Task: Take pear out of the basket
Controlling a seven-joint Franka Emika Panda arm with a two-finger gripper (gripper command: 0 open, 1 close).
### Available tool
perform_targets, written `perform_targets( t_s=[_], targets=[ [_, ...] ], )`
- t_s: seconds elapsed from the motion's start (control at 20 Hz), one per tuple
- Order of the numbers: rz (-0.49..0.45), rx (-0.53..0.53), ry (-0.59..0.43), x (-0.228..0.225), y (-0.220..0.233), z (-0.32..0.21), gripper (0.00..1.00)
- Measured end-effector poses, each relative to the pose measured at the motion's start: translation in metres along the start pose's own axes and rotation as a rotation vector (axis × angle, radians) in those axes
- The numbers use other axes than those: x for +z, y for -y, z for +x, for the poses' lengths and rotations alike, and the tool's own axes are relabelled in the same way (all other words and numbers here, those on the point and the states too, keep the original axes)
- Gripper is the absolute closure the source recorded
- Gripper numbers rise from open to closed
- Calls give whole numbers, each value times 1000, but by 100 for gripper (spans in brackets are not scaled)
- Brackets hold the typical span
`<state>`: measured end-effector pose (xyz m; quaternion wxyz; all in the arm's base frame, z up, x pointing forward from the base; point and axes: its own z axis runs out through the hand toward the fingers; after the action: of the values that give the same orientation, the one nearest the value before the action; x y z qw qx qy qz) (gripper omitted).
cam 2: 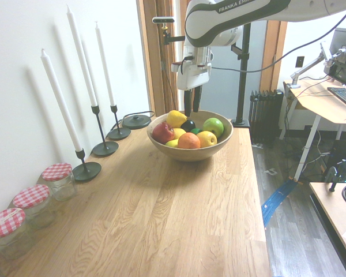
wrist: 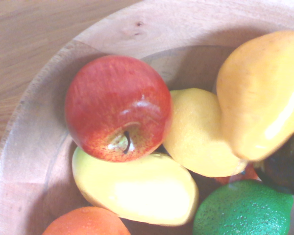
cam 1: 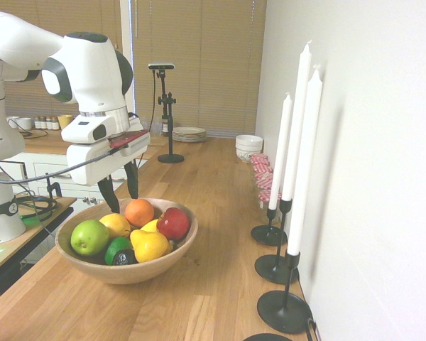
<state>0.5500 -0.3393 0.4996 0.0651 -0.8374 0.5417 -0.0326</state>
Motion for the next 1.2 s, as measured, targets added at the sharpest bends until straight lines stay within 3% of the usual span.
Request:
perform_targets(
  t_s=[0.15,0.2,0.65,1.2],
  targets=[
    [-1,-1,2,1,1,-1,100],
    [-2,-2,3,1,1,-1,0],
    [-17,3,14,4,-3,1,0],
    [-56,34,-1,21,4,55,0]
  ],
)
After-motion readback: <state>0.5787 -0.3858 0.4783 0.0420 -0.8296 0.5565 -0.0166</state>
